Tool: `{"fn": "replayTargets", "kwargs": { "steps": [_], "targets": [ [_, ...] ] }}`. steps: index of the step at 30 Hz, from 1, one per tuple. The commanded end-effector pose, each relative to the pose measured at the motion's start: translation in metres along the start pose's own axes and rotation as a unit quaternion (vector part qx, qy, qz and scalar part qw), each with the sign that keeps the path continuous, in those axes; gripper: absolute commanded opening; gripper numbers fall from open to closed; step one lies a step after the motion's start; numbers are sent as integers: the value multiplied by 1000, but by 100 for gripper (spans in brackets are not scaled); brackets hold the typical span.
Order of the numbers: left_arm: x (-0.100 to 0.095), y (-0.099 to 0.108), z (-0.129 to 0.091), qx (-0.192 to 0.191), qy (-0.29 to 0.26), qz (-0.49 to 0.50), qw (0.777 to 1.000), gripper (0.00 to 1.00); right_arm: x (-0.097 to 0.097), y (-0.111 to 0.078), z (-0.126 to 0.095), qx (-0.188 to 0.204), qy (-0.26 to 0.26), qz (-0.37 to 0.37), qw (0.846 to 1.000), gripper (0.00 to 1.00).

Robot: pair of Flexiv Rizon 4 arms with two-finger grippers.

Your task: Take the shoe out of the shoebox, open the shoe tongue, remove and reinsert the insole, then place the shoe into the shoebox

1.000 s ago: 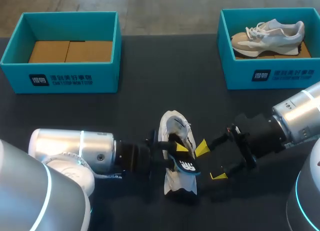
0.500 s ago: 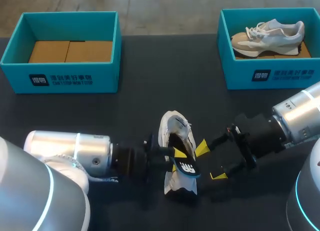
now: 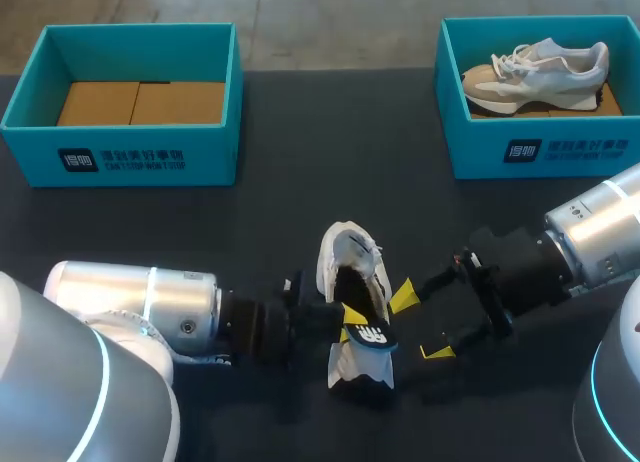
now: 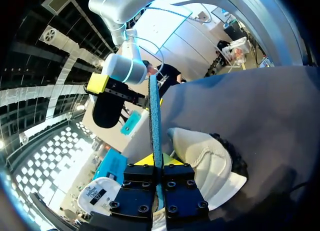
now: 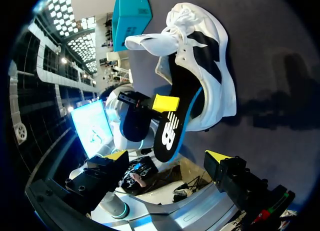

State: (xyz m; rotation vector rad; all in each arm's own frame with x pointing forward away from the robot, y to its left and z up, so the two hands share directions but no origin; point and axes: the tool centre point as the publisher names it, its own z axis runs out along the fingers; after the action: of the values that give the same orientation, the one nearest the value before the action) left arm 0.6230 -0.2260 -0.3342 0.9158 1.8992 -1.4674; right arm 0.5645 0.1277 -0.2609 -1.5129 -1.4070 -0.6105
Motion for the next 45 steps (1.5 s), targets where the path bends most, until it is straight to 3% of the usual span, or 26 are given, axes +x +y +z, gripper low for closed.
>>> {"fn": "replayTargets", "kwargs": {
  "steps": [1, 13, 21, 22, 24, 26, 39, 45],
  "targets": [
    [-2, 10, 7, -4, 4, 1, 1000, 0, 0, 0, 1, -1, 0, 0, 1000, 100],
    [-1, 32, 11, -28, 13, -2, 1000, 0, 0, 0, 1, -1, 0, 0, 1000, 100],
    [-2, 30, 11, -24, 11, -6, 1000, 0, 0, 0, 1, -1, 0, 0, 1000, 100],
    [-1, 28, 11, -22, 11, -6, 1000, 4, 0, 0, 1, -1, 0, 0, 1000, 100],
    [-1, 27, 10, -19, 10, -8, 1000, 23, 0, 0, 1, -1, 0, 0, 1000, 100],
    [-1, 24, 9, -16, 9, -9, 1000, 29, 0, 0, 1, -1, 0, 0, 1000, 100],
    [-3, 2, 3, 7, 0, -3, 1000, 25, 0, 0, 1, -1, 0, 0, 1000, 100],
    [-4, -6, 2, 14, -2, 2, 1000, 13, 0, 0, 1, -1, 0, 0, 1000, 100]
  ]
}}
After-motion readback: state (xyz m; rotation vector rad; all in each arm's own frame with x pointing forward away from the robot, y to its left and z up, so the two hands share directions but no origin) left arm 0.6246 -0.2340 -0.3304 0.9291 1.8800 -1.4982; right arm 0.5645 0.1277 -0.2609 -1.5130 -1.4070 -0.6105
